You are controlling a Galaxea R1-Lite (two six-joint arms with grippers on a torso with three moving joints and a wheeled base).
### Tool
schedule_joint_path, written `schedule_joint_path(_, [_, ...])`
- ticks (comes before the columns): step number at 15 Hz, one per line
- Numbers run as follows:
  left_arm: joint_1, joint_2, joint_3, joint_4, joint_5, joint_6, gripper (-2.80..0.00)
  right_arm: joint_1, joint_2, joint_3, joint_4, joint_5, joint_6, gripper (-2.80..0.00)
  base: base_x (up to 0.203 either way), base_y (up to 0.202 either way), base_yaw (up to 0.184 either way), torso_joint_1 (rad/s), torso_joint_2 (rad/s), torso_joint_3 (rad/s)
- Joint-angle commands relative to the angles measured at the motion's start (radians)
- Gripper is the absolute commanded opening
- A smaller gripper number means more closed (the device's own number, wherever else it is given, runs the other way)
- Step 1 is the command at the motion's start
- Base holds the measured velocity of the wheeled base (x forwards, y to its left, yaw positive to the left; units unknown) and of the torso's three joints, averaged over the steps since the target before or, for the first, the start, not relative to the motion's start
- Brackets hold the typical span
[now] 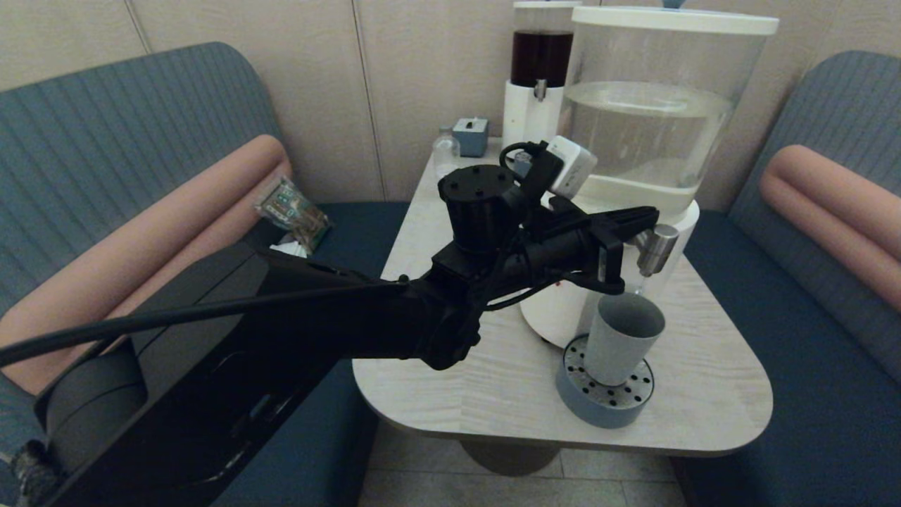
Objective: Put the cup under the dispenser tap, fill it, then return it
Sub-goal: Turn off the faucet
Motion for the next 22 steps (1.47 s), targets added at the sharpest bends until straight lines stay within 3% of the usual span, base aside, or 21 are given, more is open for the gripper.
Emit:
schedule_joint_path(1, [-0.001,0.031,-0.023,0.001,-0.004,-0.001,-2.80,0.000,0.001,-0.001,0.001,0.001,-0.001,-2.80,0.000,0.000,0.000,0.000,0.00,0.000])
schedule_joint_path(9, [-0.032,0.162,-0.242,-0.008,-0.003,-0.001,-2.80,0.000,0.001,0.000,0.001,-0.001,-0.001,-2.80,0.000,0.000,0.000,0.000,0.00,0.000])
schedule_joint_path(13, [-0.037,0.084,-0.233,-0.011,0.010,0.000,-2.80,0.000,0.001,-0.001,0.001,0.001,-0.001,-2.80,0.000,0.000,0.000,0.000,0.00,0.000])
schedule_joint_path(15, [-0.036,-0.005,-0.177,-0.009,0.031,0.000,-2.80,0.000,0.001,0.000,0.001,0.000,-0.001,-2.80,0.000,0.000,0.000,0.000,0.00,0.000])
schedule_joint_path(22, [-0.034,-0.334,0.247,-0.003,0.048,0.003,-2.80,0.000,0.001,0.001,0.001,0.000,-0.001,-2.80,0.000,0.000,0.000,0.000,0.00,0.000])
